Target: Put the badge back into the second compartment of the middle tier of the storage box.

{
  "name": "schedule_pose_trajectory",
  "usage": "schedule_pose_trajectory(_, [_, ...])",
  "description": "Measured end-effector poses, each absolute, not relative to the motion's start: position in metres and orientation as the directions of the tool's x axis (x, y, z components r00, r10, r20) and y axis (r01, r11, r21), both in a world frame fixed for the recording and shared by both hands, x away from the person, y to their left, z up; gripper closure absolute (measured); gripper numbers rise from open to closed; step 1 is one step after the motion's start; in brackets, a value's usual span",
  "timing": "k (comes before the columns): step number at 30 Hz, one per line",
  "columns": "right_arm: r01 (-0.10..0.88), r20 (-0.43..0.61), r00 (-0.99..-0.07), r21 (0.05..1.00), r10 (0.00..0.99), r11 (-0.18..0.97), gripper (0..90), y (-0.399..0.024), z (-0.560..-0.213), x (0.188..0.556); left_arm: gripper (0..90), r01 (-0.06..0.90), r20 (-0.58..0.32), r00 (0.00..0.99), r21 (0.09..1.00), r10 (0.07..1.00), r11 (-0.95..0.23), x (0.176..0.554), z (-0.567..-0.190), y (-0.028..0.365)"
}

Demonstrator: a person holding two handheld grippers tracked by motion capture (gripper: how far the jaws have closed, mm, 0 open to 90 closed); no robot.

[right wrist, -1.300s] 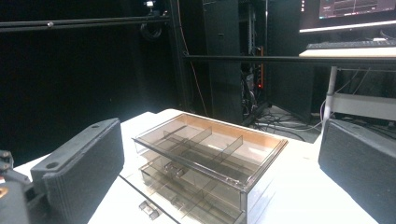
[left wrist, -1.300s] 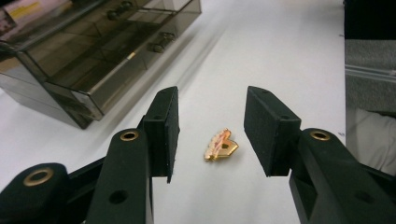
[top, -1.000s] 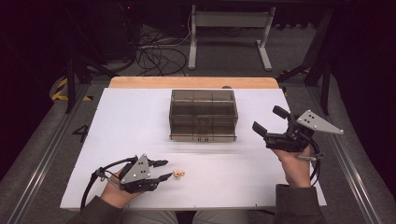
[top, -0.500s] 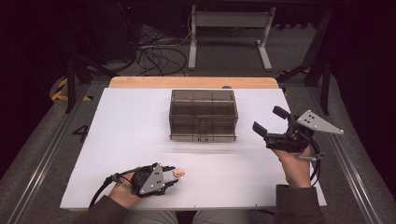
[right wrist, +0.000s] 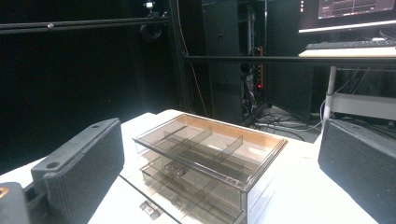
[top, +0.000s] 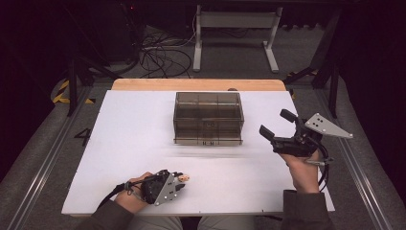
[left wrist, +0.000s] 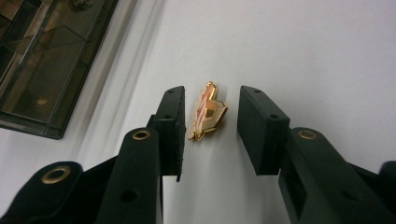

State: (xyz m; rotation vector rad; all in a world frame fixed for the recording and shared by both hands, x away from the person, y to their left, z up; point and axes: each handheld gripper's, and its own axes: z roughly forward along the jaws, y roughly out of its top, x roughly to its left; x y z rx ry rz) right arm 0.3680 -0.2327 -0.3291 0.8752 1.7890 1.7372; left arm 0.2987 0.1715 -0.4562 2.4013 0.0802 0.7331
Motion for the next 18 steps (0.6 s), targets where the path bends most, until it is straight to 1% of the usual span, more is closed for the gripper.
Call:
schedule_pose_trajectory(4, [0.112,0.088,-0.673,0.994,0.735,-0.017,1.2,-0.2325,-0.3292,0.368,65.9,-0.128,0.505,0.834,0.571,0.224,-0.811,0.2995,-0.4572,0.17])
schedule_pose_trajectory(5, [0.11,0.087,-0.673,0.994,0.735,-0.017,1.2,-0.2323,-0.3291,0.368,68.3,-0.137,0.513,0.831,0.564,0.216,-0.814,0.3006,-0.4579,0.1694])
schedule_pose_trajectory(7, [0.109,0.086,-0.673,0.994,0.735,-0.017,1.2,-0.2323,-0.329,0.3679,69.2,-0.137,0.511,0.832,0.563,0.213,-0.815,0.301,-0.4587,0.1689])
schedule_pose_trajectory(10, [0.107,0.086,-0.673,0.994,0.735,-0.018,1.2,-0.2326,-0.329,0.3679,75.9,-0.138,0.508,0.838,0.548,0.197,-0.825,0.3017,-0.4602,0.1677])
schedule_pose_trajectory(11, [0.107,0.086,-0.673,0.994,0.735,-0.018,1.2,-0.2326,-0.329,0.3679,75.9,-0.136,0.508,0.839,0.546,0.197,-0.826,0.3013,-0.4607,0.167])
schedule_pose_trajectory(13, [0.107,0.085,-0.673,0.994,0.735,-0.018,1.2,-0.2324,-0.3289,0.3678,79.6,-0.15,0.519,0.835,0.535,0.184,-0.831,0.3018,-0.4594,0.1668])
schedule_pose_trajectory(18, [0.106,0.086,-0.673,0.994,0.735,-0.019,1.2,-0.2324,-0.3288,0.3677,84.6,-0.136,0.509,0.833,0.567,0.216,-0.812,0.3039,-0.456,0.1684])
